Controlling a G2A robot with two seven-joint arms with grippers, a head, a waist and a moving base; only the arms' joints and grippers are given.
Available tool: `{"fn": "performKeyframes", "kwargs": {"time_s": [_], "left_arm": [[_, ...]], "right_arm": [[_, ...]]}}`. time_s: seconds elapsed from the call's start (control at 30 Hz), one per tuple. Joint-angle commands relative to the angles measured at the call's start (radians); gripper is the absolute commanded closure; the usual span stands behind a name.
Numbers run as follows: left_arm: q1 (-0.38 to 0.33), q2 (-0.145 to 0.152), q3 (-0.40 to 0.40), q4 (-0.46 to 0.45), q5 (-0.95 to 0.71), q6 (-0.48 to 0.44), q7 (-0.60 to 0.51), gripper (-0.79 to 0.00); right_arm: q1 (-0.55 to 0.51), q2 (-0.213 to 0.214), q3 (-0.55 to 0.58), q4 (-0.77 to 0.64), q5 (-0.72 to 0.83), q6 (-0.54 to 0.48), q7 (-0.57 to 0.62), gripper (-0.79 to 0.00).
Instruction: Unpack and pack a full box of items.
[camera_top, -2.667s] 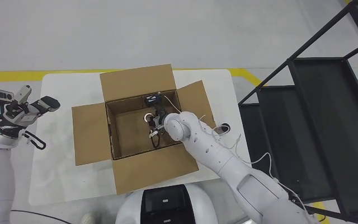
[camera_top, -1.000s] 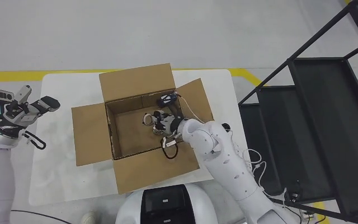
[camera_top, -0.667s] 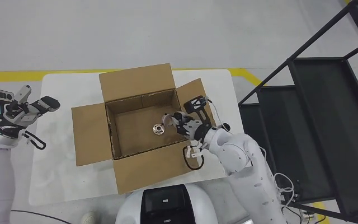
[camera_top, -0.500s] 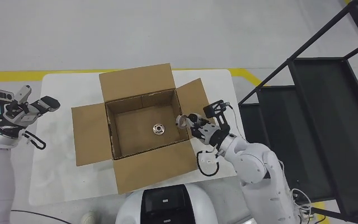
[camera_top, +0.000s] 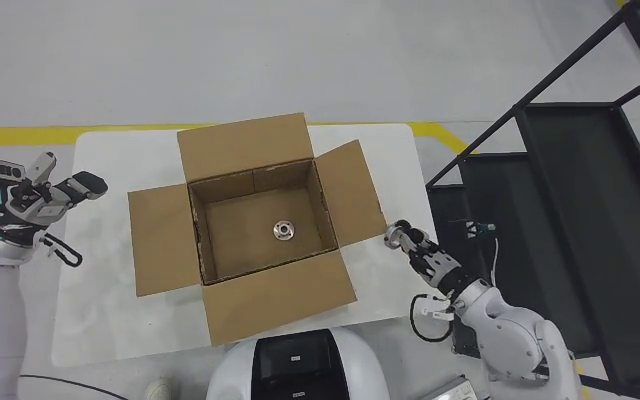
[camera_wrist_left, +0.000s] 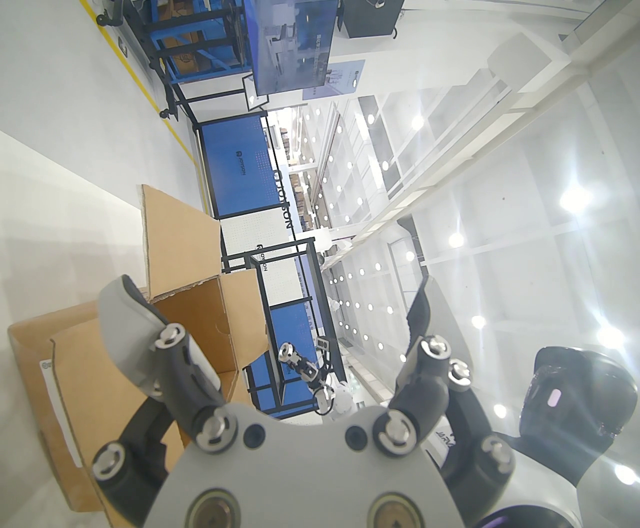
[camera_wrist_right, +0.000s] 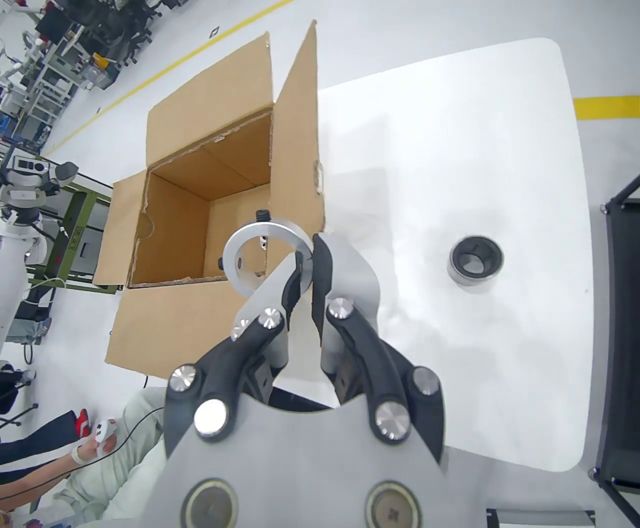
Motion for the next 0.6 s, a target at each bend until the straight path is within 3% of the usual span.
{"fn": "performKeyframes", "kwargs": {"time_s": [0.0,0.23,0.57], "left_arm": [[0.000,0.000,0.000,0.000,0.000,0.000,0.000,-0.785],[0.000,0.000,0.000,0.000,0.000,0.000,0.000,-0.785],[0.000,0.000,0.000,0.000,0.000,0.000,0.000,-0.785]], "right_arm": [[-0.016,0.002,0.008,0.019,0.004,0.000,0.003,0.000],[0.024,0.011,-0.016,0.131,-0.026,0.048,0.074,0.000],[0.235,0.022,-0.130,0.397,-0.125,0.169,0.186,0.000]]}}
